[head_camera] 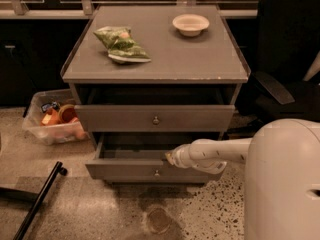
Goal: Open middle drawer
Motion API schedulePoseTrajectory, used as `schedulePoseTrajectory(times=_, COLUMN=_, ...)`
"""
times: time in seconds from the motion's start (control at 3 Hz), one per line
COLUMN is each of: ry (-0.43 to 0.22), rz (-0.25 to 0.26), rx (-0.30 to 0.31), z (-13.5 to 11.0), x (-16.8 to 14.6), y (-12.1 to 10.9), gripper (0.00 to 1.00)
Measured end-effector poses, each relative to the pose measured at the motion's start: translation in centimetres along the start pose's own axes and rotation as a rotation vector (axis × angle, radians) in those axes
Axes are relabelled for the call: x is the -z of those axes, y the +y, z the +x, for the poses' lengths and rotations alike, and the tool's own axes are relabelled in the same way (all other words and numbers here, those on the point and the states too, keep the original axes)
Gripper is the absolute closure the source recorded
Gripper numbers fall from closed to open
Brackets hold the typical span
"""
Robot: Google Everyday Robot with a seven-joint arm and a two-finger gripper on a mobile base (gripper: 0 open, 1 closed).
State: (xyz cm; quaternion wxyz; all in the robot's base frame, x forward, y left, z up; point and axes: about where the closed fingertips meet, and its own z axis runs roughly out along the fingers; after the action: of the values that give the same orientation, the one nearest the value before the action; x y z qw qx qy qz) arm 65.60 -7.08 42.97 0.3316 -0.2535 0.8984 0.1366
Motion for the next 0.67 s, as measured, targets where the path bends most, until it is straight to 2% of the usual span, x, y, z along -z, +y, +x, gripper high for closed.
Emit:
schedulePoseTrajectory(times=0.33, ry=0.056, rz=-0.053, rx=0.071, z=1.47, x=0.92, y=1.05, gripper=0.58)
schedulePoseTrajectory(times=0.67, ry=0.056, rz=-0.053, rx=0.072, z=1.26, x=1.06, y=1.02, gripper=0.35)
